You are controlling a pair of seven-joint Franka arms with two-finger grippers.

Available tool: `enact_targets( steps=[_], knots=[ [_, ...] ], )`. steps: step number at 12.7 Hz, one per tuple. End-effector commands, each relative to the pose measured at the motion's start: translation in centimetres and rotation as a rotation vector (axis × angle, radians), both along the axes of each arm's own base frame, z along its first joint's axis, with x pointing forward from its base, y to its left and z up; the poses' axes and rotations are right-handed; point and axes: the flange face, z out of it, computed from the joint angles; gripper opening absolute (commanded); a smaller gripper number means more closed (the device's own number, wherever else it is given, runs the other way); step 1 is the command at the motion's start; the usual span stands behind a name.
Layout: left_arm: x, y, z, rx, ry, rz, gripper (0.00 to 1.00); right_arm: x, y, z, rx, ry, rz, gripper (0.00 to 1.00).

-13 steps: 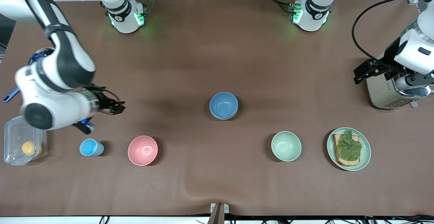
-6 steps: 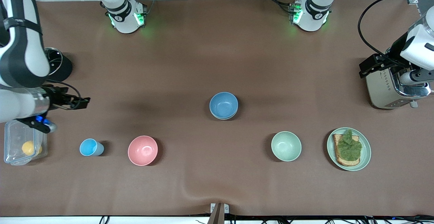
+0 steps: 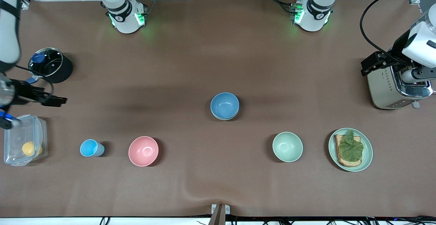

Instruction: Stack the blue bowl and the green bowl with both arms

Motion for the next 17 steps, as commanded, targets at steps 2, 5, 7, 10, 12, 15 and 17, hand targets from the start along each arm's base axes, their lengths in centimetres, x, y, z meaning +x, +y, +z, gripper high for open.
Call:
enact_targets(
  steps=[2, 5, 7, 10, 12, 15, 17],
  knots=[
    [-0.8, 0.3, 0.5, -0.012, 0.014, -0.032, 1.00, -3.1, 0.8, 8.6, 0.016, -0.198, 0.059, 1.00],
    [-1.2, 0.3, 0.7, -0.012, 0.015, -0.045, 1.00, -5.3, 5.1, 13.5, 0.015, -0.283, 0.132, 1.00],
    [-1.2, 0.6, 0.6, -0.011, 0.018, -0.040, 1.00, -6.7, 8.0, 15.3, 0.016, -0.308, 0.165, 1.00],
    [-1.2, 0.7, 0.5, -0.011, 0.019, -0.039, 1.00, -6.9, 9.9, 14.8, 0.005, -0.317, 0.177, 1.00],
    [-1.2, 0.7, 0.5, -0.011, 0.021, -0.039, 1.00, -8.3, 9.0, 13.7, -0.006, -0.334, 0.162, 1.00],
    [-1.4, 0.4, 0.4, -0.015, 0.023, -0.042, 1.00, -7.8, 7.5, 13.0, -0.034, -0.336, 0.157, 1.00],
    [-1.6, 0.2, 0.5, -0.026, 0.024, -0.042, 1.00, -7.6, 6.8, 12.8, -0.037, -0.339, 0.155, 1.00]
  ],
)
